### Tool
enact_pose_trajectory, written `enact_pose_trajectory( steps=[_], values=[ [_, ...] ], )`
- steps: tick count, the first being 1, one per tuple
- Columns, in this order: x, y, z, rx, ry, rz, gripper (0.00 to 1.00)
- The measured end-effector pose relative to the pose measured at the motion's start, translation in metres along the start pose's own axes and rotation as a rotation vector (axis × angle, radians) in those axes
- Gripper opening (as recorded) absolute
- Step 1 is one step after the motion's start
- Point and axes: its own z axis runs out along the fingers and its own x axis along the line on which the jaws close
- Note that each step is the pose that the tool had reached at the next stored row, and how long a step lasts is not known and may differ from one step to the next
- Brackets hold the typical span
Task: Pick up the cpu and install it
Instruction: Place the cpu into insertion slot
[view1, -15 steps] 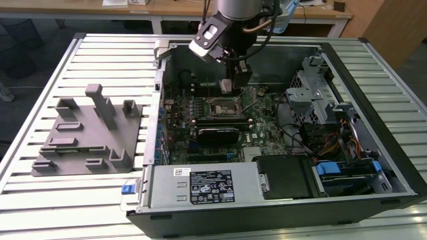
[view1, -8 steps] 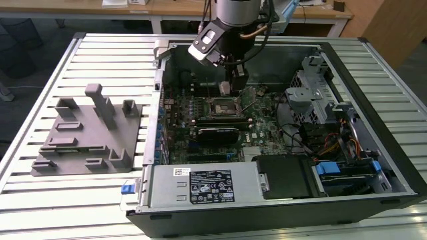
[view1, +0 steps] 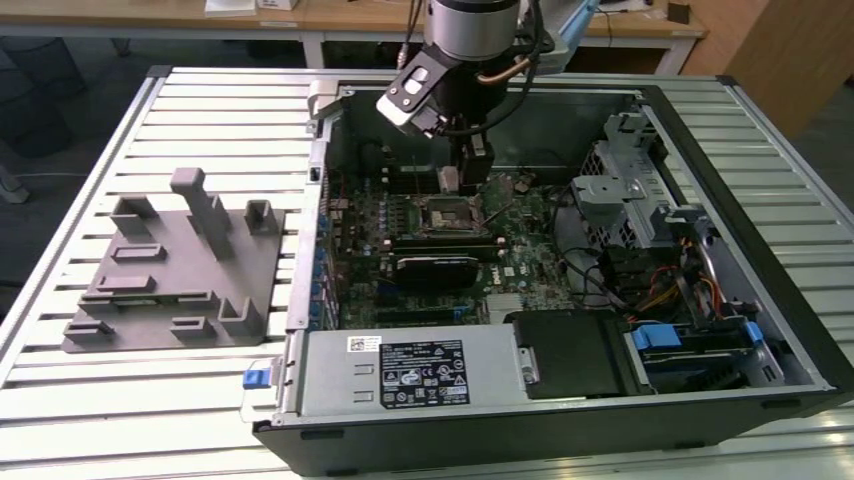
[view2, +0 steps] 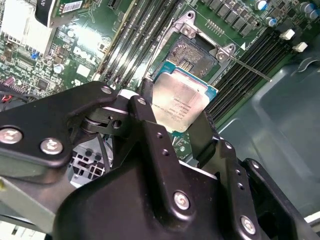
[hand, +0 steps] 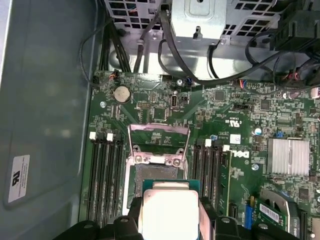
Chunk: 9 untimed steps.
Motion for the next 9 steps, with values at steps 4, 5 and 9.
enact_pose_trajectory(
  steps=[4, 5, 9],
  values=[
    [0.0000, 0.0000, 0.0003, 0.0002, -0.0007, 0.000, 0.53],
    [0.0000, 0.0000, 0.0003, 0.0001, -0.0006, 0.000, 0.53],
    [0.0000, 0.0001, 0.0004, 0.0001, -0.0008, 0.000, 0.53]
  ],
)
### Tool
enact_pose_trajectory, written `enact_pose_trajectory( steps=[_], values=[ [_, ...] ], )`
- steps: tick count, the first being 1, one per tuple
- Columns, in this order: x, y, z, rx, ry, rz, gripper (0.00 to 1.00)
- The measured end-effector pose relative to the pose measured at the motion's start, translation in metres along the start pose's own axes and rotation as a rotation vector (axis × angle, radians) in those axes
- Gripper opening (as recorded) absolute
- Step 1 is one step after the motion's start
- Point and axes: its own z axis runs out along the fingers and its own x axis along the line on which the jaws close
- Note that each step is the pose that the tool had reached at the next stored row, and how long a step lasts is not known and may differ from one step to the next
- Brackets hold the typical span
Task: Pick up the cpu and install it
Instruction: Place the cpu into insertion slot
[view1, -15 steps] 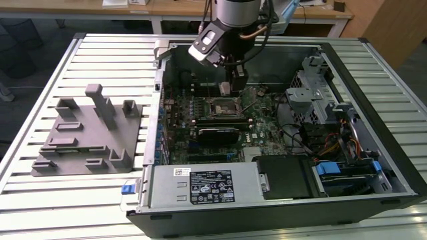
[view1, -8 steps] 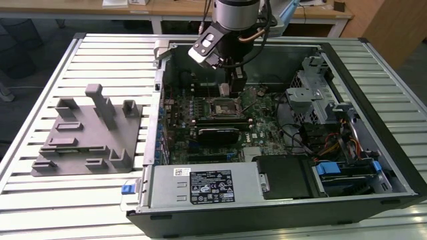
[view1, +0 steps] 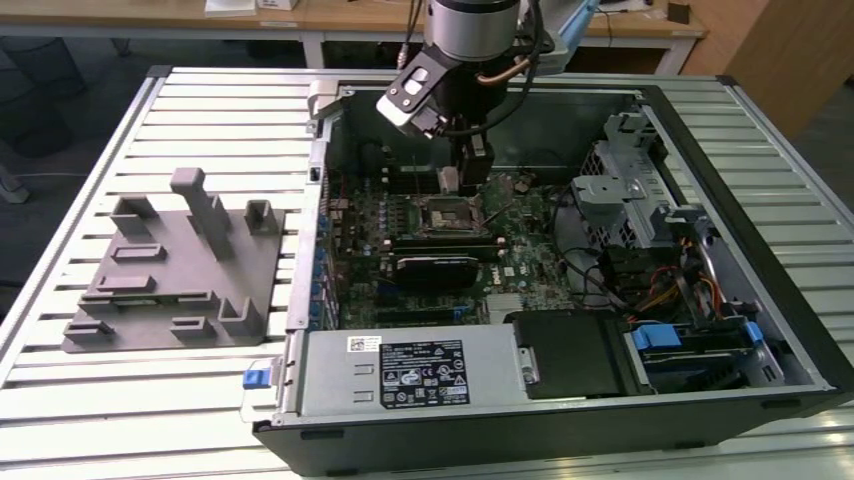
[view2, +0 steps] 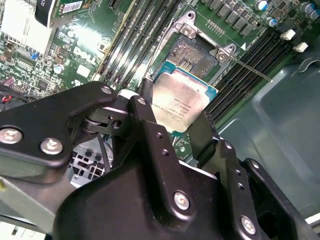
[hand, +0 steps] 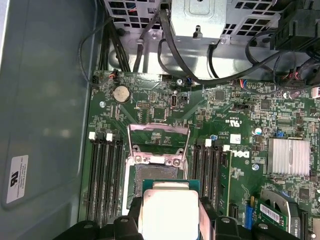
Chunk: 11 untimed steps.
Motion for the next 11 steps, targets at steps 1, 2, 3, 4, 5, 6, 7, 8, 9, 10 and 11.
enact_pose_trajectory(
  steps=[1, 2, 3, 4, 5, 6, 7, 8, 9, 10, 11],
  values=[
    [0.0000, 0.0000, 0.0001, 0.0000, 0.0000, 0.000, 0.53],
    [0.0000, 0.0000, 0.0001, 0.0000, 0.0000, 0.000, 0.53],
    [0.0000, 0.0000, 0.0002, 0.0000, 0.0000, 0.000, 0.53],
    [0.0000, 0.0000, 0.0003, 0.0000, 0.0000, 0.000, 0.53],
    [0.0000, 0.0000, 0.0006, -0.0001, 0.0002, 0.001, 0.53],
    [0.0000, 0.0000, 0.0010, -0.0002, 0.0002, 0.001, 0.53],
    [0.0002, -0.0001, 0.0014, -0.0001, -0.0001, 0.003, 0.53],
    [0.0005, -0.0001, 0.0020, -0.0002, -0.0008, 0.011, 0.53],
    [0.0007, -0.0002, 0.0027, -0.0003, -0.0015, 0.023, 0.53],
    [0.0009, -0.0002, 0.0033, -0.0004, -0.0020, 0.030, 0.53],
    [0.0010, -0.0002, 0.0039, -0.0005, -0.0020, 0.032, 0.53]
  ],
)
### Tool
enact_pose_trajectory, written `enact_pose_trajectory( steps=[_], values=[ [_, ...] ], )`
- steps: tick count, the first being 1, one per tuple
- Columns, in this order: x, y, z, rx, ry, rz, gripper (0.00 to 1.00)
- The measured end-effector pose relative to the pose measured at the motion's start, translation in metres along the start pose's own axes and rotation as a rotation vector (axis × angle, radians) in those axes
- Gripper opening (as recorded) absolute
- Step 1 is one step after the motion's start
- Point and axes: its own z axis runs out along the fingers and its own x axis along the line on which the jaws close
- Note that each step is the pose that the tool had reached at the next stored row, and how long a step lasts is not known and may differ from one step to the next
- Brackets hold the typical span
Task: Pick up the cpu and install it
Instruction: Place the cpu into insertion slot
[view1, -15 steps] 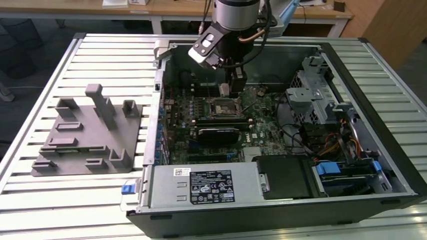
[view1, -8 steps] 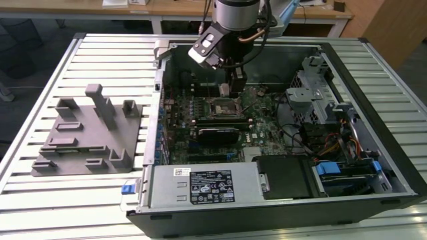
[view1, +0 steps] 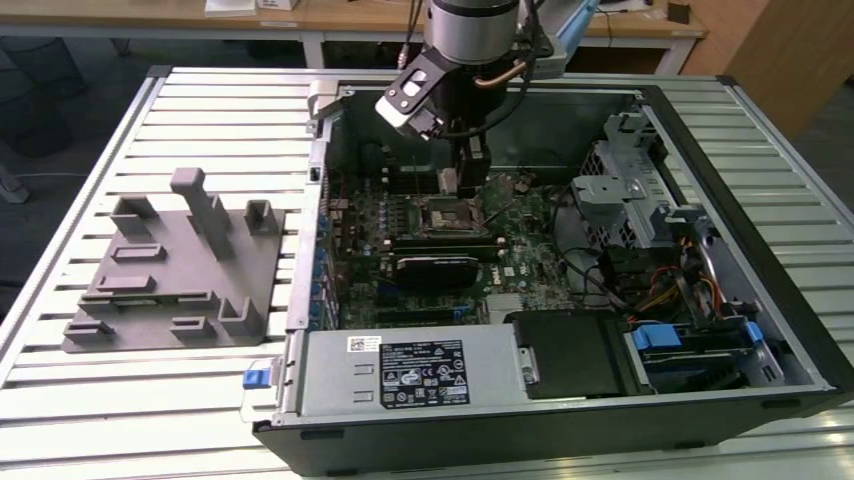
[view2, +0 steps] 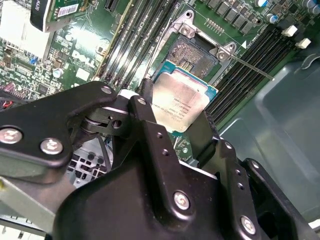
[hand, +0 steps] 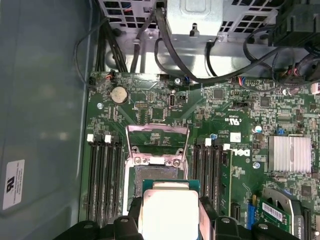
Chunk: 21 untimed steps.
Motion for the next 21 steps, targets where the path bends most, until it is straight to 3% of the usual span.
enact_pose_trajectory(
  steps=[13, 21],
  values=[
    [0.0001, -0.0006, 0.0088, 0.0000, -0.0002, 0.001, 0.53],
    [0.0021, -0.0015, 0.0225, 0.0002, 0.0016, -0.012, 0.53]
  ],
)
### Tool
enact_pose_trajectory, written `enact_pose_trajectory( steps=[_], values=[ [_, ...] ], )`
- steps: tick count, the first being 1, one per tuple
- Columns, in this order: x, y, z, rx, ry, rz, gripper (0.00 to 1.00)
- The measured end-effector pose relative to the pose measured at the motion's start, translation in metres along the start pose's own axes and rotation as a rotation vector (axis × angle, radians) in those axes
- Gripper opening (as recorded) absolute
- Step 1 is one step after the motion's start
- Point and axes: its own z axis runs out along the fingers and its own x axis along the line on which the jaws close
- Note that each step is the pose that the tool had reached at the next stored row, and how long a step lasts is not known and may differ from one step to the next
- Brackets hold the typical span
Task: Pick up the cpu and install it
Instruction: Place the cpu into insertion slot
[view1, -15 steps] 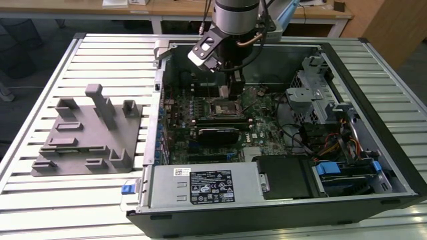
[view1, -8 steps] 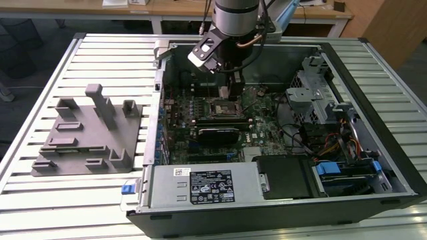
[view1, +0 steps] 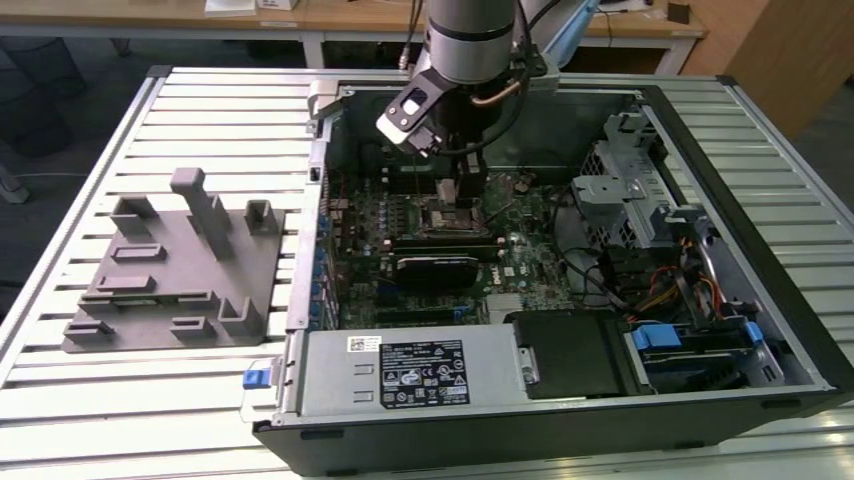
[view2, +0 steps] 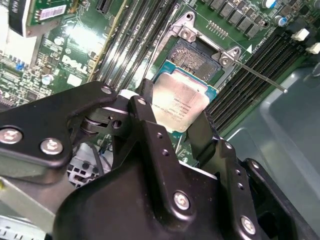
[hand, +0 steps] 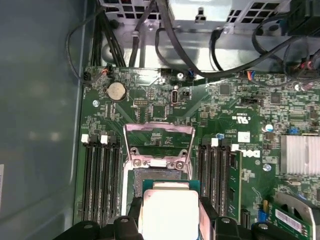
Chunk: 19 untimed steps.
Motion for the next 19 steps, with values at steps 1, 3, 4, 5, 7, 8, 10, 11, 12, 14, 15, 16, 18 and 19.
enact_pose_trajectory(
  steps=[1, 3, 4, 5, 7, 8, 10, 11, 12, 14, 15, 16, 18, 19],
  values=[
    [0.0007, -0.0001, 0.0017, 0.0001, 0.0005, -0.006, 0.53],
    [0.0018, -0.0002, 0.0049, 0.0000, 0.0007, -0.008, 0.53],
    [0.0024, -0.0003, 0.0061, 0.0001, 0.0006, -0.008, 0.53],
    [0.0031, -0.0004, 0.0072, 0.0002, 0.0006, -0.008, 0.53],
    [0.0047, -0.0005, 0.0103, 0.0001, 0.0004, -0.004, 0.53],
    [0.0052, -0.0006, 0.0117, 0.0001, 0.0003, -0.002, 0.53],
    [0.0058, -0.0009, 0.0143, 0.0000, 0.0000, 0.002, 0.53],
    [0.0060, -0.0011, 0.0169, 0.0000, -0.0003, 0.005, 0.53],
    [0.0059, -0.0012, 0.0182, -0.0001, -0.0002, 0.005, 0.53],
    [0.0059, -0.0024, 0.0230, -0.0013, -0.0002, 0.006, 0.53],
    [0.0059, -0.0027, 0.0245, -0.0014, -0.0002, 0.006, 0.53],
    [0.0059, -0.0030, 0.0259, -0.0014, -0.0004, 0.006, 0.53],
    [0.0058, -0.0034, 0.0288, -0.0015, -0.0004, 0.006, 0.53],
    [0.0058, -0.0039, 0.0303, -0.0015, -0.0004, 0.006, 0.53]
  ],
)
